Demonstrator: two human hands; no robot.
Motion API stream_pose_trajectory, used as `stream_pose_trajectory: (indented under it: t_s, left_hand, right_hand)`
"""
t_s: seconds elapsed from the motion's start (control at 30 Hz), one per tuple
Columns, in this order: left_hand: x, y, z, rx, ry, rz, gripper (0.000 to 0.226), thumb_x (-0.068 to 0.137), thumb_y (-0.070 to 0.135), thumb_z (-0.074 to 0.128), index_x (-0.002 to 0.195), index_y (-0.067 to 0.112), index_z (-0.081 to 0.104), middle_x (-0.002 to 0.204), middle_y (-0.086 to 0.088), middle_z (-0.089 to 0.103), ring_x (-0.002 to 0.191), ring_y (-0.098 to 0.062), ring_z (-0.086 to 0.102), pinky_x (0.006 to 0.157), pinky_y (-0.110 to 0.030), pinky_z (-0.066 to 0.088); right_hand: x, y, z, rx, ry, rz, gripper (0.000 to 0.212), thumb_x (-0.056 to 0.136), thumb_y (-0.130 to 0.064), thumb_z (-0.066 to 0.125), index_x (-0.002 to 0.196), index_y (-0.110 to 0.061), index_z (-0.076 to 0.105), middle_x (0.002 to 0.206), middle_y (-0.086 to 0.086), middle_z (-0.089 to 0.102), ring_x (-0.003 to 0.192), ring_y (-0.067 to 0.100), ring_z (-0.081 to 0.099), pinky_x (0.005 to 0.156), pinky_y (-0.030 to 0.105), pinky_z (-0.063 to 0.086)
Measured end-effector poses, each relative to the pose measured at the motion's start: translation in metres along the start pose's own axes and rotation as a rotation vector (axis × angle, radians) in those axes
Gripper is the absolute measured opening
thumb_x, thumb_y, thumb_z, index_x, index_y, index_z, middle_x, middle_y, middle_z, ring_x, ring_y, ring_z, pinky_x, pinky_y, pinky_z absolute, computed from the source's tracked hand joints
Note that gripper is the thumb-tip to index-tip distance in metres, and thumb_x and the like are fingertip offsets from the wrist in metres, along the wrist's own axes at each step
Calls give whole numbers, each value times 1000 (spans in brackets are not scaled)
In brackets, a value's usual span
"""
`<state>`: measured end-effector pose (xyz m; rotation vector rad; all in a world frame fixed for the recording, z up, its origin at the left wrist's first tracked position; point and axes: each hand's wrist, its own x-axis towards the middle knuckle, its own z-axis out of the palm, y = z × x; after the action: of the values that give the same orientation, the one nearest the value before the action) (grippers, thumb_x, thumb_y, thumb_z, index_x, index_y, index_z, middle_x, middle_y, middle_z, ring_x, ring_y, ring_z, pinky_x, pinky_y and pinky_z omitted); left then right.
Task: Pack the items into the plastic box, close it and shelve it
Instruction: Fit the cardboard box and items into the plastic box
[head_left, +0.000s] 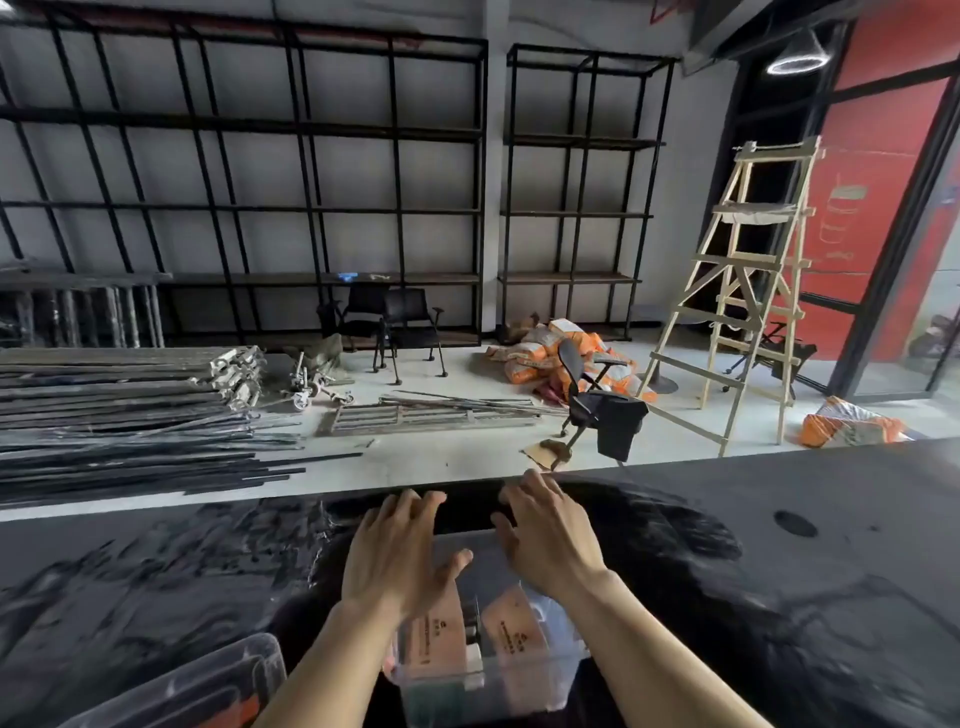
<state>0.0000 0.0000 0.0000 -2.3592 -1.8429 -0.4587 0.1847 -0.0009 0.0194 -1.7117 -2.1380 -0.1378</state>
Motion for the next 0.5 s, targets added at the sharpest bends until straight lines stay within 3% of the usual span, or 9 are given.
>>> stream_pose_trajectory:
  t_s: [0.13, 0.2, 0.3, 0.5]
  left_hand:
    - [-7, 7, 14, 14, -70, 32, 31, 85, 51, 55, 109, 32, 53, 107, 10, 68, 98, -14, 65, 84, -30, 48]
    - [-10, 12, 19, 139, -205, 42, 23, 87, 32, 59, 111, 29, 58, 110, 5, 71, 102, -20, 66, 89, -34, 47]
    - [-8, 20, 21, 340, -343, -11, 34, 84, 13, 58, 117, 20, 59, 113, -5, 71, 109, -28, 65, 95, -40, 43]
    - [-2, 38, 32, 479, -430, -41, 48, 84, 19, 60, 131, 15, 52, 121, -8, 66, 113, -28, 61, 94, -41, 44]
  right_hand:
    - [-12, -5, 14, -15, -155, 1, 14, 91, -25, 54, 101, -18, 63, 104, 2, 68, 95, 28, 68, 69, 36, 48]
    - [-18, -6, 23, -47, -338, 37, 23, 89, -17, 59, 109, -15, 70, 112, 6, 72, 101, 28, 69, 73, 35, 50]
    - [-21, -5, 34, -91, -554, 119, 33, 89, -14, 62, 121, -12, 68, 121, 10, 70, 108, 28, 68, 79, 32, 50]
    - [-17, -7, 59, 13, -659, 317, 57, 89, -16, 66, 141, -6, 45, 132, 15, 63, 121, 35, 62, 93, 40, 53]
